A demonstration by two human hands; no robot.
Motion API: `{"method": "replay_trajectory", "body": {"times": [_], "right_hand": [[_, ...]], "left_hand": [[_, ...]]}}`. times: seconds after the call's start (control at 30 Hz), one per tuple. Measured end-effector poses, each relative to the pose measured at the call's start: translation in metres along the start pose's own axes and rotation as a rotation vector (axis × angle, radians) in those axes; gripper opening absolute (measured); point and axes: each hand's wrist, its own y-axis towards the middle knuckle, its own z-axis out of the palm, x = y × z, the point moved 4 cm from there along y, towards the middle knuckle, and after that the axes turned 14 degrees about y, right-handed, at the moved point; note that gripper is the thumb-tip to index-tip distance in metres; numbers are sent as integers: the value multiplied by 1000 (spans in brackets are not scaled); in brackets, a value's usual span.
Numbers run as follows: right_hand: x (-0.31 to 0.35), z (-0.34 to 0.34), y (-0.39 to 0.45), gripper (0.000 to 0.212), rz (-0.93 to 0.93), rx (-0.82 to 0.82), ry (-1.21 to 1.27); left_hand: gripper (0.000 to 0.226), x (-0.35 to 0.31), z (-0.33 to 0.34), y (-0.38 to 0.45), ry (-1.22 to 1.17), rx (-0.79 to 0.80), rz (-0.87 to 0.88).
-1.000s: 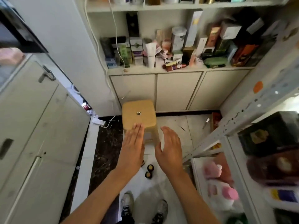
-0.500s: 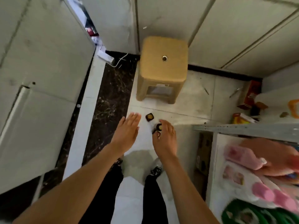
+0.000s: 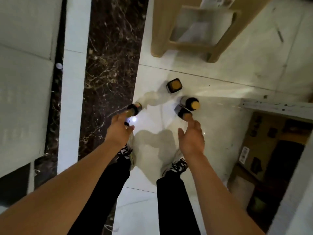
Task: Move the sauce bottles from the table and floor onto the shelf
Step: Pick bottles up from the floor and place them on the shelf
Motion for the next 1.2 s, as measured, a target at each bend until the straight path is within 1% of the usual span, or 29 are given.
{"method": "replay_trajectory", "body": {"times": [0.1,0.2,0.27,0.33,0.43,0.47,0.57,0.63,0.7,0.73,0.87,0.93,1.07,1.13,1.2], "right_hand": [[-17,18,33,63,-23,2,-48],[-31,31,54,63,-89,24,-96],[-35,34,65,57,-98,4,-44],[-37,35,78,50,-42,-42,42],[-37,38,86,42,17,-89,149],[-36,38,85,39,30,-97,170],[-36,38,74,28,69,-113,238],[-35,36,59,20,85,-137,299],[-30,30,36,18,125,-149,363],[-26,27,23,18,149,-155,399],[-6,-5,-39,21,267,-260,566],[6,-24,-70,21,262,-298,573],[43,-83,-139,19,172,-345,626],[64,-115,-169,18,92,-367,660],[84,-151,-199,20,-2,-403,669]], "left_hand": [[66,0,24,43,-51,-1,-72],[52,-1,41,82,-76,14,-142],[46,4,46,100,-78,33,-228],[44,9,52,113,-180,48,-310],[35,11,51,118,-217,15,-337],[32,11,48,117,-161,-6,-315],[26,10,31,100,31,-69,-157],[25,7,23,83,116,-61,-43],[25,-3,10,60,240,-56,70],[24,-6,1,48,264,-53,96],[19,-26,-33,-6,295,-54,184],[20,-34,-51,-40,288,-80,251],[28,-51,-108,-117,168,-174,336],[33,-65,-143,-152,108,-225,409],[38,-83,-183,-193,33,-240,486]]}}
